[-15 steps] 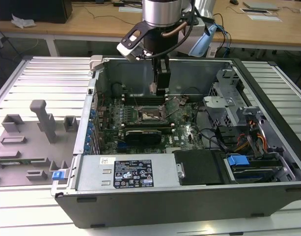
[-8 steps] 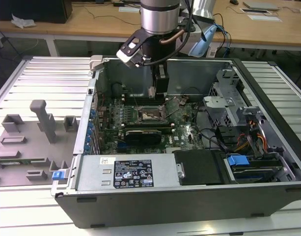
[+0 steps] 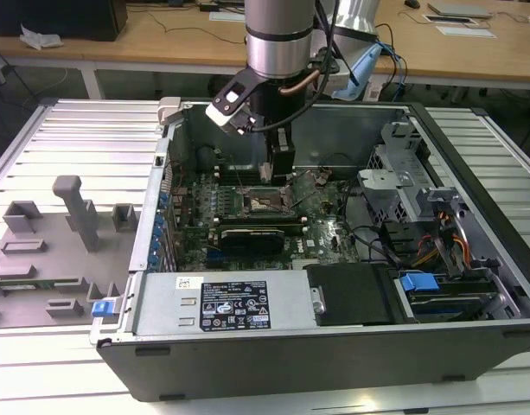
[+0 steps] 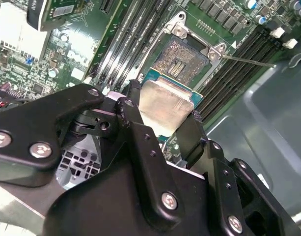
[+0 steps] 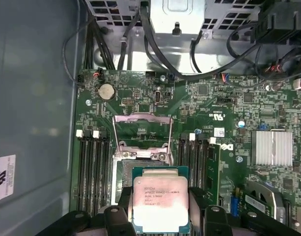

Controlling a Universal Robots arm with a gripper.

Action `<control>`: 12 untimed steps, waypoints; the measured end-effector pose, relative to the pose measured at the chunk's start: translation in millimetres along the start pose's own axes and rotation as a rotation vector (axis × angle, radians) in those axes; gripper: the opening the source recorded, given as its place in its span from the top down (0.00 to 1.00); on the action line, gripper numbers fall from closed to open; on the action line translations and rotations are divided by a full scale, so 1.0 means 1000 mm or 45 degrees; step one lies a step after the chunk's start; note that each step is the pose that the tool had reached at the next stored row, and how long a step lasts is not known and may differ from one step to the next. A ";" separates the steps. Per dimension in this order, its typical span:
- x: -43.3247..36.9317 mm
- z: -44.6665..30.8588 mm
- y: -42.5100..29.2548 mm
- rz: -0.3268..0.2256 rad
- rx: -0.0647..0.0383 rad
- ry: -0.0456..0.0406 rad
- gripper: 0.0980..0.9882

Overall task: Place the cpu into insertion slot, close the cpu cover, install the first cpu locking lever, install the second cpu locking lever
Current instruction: 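Place the cpu into insertion slot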

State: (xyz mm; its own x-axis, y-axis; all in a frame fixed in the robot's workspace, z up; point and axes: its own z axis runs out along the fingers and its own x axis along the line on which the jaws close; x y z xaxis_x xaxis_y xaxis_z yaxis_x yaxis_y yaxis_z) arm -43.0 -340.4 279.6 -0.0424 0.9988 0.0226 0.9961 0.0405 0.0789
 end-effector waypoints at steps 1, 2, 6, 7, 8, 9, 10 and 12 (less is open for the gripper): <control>0.0000 0.0036 -0.0008 0.000 0.000 0.000 0.50; 0.0001 0.0073 -0.0022 0.000 0.000 0.000 0.50; 0.0001 0.0177 -0.0056 0.000 0.000 0.000 0.50; 0.0001 0.0194 -0.0059 0.000 0.000 0.000 0.50; 0.0002 0.0224 -0.0063 0.000 0.000 0.000 0.50; 0.0003 0.0265 -0.0068 0.001 0.000 0.000 0.50; 0.0003 0.0280 -0.0070 0.005 0.000 0.000 0.50; 0.0005 0.0305 -0.0072 0.019 0.000 -0.001 0.50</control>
State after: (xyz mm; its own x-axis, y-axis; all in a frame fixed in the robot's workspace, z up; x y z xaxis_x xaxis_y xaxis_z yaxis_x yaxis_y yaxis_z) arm -47.8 -339.4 248.6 -0.0278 0.9994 0.0226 0.9965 0.0260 0.0789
